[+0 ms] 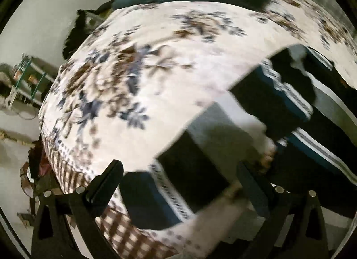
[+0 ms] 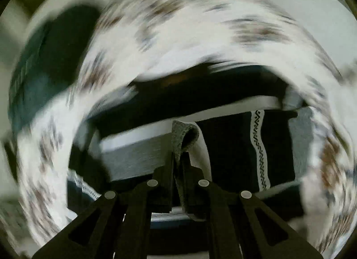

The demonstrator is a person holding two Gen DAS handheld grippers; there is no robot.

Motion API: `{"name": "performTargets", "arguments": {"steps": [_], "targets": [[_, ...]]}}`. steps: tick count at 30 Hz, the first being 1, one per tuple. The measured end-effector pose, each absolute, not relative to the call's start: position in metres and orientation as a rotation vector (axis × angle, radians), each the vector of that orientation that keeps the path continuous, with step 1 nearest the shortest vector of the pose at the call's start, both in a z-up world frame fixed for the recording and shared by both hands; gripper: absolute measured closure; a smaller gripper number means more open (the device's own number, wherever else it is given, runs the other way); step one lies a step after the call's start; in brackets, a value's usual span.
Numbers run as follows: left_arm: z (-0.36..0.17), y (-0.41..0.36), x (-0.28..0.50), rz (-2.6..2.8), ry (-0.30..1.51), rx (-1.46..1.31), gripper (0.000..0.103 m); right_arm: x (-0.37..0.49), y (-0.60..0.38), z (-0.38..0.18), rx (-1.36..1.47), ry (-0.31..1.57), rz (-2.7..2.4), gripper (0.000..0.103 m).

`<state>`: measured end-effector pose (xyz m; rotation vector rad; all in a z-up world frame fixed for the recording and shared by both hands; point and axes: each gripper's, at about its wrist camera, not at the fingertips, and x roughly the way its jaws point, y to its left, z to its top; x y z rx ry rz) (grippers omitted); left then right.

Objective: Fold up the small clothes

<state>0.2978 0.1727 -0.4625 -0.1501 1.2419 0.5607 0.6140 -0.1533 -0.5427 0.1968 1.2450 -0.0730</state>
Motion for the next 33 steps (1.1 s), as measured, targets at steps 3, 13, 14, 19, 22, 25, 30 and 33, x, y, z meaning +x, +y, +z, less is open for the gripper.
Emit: {"name": "performTargets", "arguments": {"steps": [3,13,14,19,22,25,30,33], "targets": [[-0.47,0.196,0.291,0.588,1.243,-0.155,0.0,0.633,-0.055,-0.585,-0.005,1.316,0.024,0.097],[-0.483,0.253,0.259,0.61,1.266,-0.32,0.0,0.617,-0.034,-0.637,0.194,1.519,0.168,0.045],[-0.485,0.26,0.25,0.588,1.271,-0.364,0.0,0.606,-0.05,-0.629,0.244,1.501,0.161,0.035],[-0.504,0.278,0.209,0.484,1.308,-0.509,0.0,0.548,-0.113,-0.614,0.28,1.504,0.069,0.035],[-0.54,0.287,0.189,0.437,1.375,-0.659,0.0,0.516,-0.147,-0.624,0.286,1.548,0.01,0.035],[-0.568,0.293,0.188,0.408,1.379,-0.81,0.02,0.492,-0.175,-0.644,0.311,1.602,-0.051,0.035],[-0.554,0.296,0.2,0.443,1.233,-0.914,0.098,0.46,-0.188,-0.666,0.259,1.594,-0.088,0.035],[-0.522,0.314,0.202,0.499,1.13,-0.931,0.098,0.452,-0.182,-0.671,0.202,1.585,-0.099,0.035]]}}
